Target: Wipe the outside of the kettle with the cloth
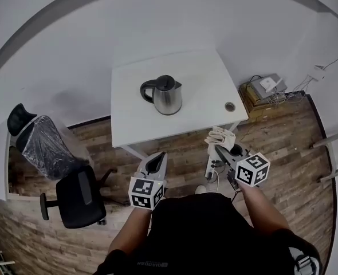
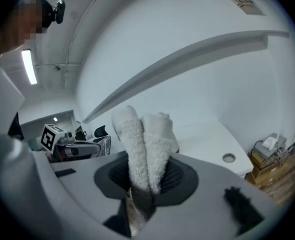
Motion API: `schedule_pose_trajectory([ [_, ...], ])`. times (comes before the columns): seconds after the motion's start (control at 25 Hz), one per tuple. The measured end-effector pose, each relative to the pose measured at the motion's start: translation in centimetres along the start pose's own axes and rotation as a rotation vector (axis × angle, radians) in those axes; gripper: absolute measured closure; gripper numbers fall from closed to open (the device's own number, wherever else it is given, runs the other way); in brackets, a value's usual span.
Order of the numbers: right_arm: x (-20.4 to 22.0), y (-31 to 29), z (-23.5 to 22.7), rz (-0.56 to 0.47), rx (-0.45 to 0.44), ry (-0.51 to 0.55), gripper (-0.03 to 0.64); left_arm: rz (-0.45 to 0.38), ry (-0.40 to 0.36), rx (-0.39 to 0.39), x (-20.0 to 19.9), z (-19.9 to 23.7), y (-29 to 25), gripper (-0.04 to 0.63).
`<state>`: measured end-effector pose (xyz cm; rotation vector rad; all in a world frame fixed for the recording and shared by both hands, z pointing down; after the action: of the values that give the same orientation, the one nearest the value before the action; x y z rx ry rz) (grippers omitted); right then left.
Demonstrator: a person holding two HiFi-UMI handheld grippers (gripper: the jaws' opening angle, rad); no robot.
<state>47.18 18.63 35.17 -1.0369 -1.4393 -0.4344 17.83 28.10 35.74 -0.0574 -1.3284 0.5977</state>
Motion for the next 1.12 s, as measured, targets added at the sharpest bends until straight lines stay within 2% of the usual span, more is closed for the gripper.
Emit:
schedule_pose_trajectory([
  [0.16,-1.0,0.8,-3.3,0.028,-0.049,0.170,0.522,-0.026,0.012,-0.072,0.0,-2.4,-1.5,0.588],
  [0.32,-1.6,-0.6,-4.6,0.006,-0.097,0.171,0.522,-0.017,0.009,-0.140,-0.2,-2.7,-0.8,0.588],
  [0.44,-2.8,-2.1,-5.0,0.001,-0.084,0.239,0.522,-0.019,0.020,-0.161,-0.6,-1.5,-1.5,0.589],
  [0.68,-4.9,-6.8,-3.6,0.069,0.038,0.458,0.522,-0.025,0.046,-0.074,-1.8,3.8,-5.3,0.588],
  [0.84,-7.5,-11.4,-2.3,0.125,0.114,0.582,0.522,-0.029,0.017,-0.004,-4.2,8.7,-8.1,0.588],
  [1.04,-10.4,-19.2,1.1,0.273,0.173,0.836,0.522,0.018,0.018,0.068,-5.5,15.5,-10.6,0.588],
  [1.12,-11.1,-22.1,2.3,0.340,0.184,0.898,0.522,0.045,0.010,0.109,-5.9,17.7,-11.2,0.588],
])
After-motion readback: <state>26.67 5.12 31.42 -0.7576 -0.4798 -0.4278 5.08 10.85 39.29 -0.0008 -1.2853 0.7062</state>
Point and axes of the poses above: the fingertips, and each gripper's own axes: y backward along the fingers, z to its left, x out of its underside, the point moved 10 cm from there along y, backward along the fingers, and after that the axes turned 8 degrees about y, right-handed, at the moved point
